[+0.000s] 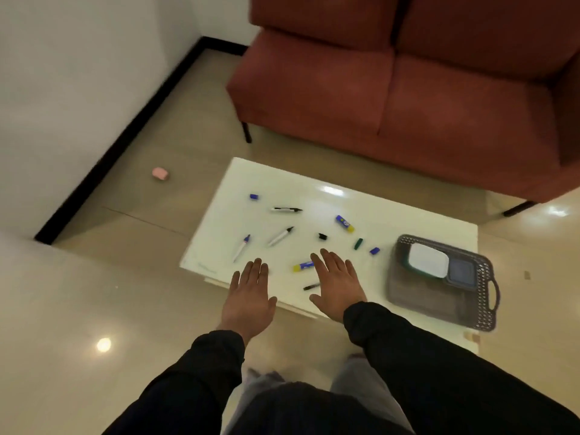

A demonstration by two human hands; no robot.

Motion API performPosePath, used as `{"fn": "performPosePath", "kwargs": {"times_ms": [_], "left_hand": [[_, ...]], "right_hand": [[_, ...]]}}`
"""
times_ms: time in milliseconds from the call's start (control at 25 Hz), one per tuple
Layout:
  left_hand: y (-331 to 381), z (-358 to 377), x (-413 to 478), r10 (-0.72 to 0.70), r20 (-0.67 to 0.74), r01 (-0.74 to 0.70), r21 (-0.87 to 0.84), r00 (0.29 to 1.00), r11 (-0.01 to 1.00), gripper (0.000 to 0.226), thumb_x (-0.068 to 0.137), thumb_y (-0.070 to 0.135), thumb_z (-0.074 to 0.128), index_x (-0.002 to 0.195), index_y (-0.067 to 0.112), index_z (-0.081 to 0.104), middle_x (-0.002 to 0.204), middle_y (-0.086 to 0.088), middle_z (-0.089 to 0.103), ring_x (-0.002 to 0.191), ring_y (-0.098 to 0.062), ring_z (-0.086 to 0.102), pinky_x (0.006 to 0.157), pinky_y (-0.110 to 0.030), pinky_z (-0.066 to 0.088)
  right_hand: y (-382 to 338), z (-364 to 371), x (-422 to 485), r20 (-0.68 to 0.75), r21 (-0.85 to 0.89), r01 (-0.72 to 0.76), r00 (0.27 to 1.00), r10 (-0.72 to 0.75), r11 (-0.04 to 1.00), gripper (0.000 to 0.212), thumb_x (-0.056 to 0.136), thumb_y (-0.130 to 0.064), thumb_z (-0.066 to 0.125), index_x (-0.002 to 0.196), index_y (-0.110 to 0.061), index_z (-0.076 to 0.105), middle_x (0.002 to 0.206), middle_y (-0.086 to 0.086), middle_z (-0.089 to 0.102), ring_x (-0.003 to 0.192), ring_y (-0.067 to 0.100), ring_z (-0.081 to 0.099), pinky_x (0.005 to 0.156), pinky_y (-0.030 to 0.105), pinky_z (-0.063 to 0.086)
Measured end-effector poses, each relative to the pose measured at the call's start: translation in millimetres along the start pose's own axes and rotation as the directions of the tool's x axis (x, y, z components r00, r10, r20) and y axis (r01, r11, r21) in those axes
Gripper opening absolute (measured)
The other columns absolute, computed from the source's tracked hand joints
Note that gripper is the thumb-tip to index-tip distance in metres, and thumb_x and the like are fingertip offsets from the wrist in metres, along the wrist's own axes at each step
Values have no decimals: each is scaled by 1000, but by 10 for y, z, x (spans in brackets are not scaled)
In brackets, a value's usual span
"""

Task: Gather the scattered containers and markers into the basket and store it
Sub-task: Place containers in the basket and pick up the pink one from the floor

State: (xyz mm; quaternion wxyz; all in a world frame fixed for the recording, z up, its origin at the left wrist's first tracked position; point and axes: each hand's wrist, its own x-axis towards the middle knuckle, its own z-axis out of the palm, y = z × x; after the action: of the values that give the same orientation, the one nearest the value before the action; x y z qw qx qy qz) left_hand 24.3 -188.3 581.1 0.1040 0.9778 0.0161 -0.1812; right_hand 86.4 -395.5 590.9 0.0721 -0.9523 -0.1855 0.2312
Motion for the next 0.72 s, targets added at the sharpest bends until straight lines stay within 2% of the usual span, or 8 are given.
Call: {"fn": "performPosePath", "kwargs": {"times_ms": [200,400,720], "left_hand": [[-1511,-396,-587,-216,-55,210,-93,975,973,74,99,42,37,155,12,0,164,-5,-7,150,-21,-9,122,-42,-1],[-2703,-633,-775,-453,-62,434,-198,890,879,74,99,45,34,156,12,0,164,-5,-6,150,-22,-9,122,-44,-1],[-4735,-1197,-87,-557,13,550,-179,830,816,76,99,47,35,155,15,-4,164,-5,-9,149,-22,-12,122,-45,-2]], "right_hand": [[-1597,9,420,26,-60,166,986,-165,984,90,92,-45,59,160,-23,4,168,5,1,155,25,2,125,48,5],[-2838,16,1107,57,-95,301,953,-296,949,88,93,-46,57,160,-23,4,168,4,3,154,25,5,124,48,7],[-4626,-60,2903,120,-11,382,918,-378,924,89,92,-44,60,159,-23,4,168,5,3,154,25,4,124,50,8]]}}
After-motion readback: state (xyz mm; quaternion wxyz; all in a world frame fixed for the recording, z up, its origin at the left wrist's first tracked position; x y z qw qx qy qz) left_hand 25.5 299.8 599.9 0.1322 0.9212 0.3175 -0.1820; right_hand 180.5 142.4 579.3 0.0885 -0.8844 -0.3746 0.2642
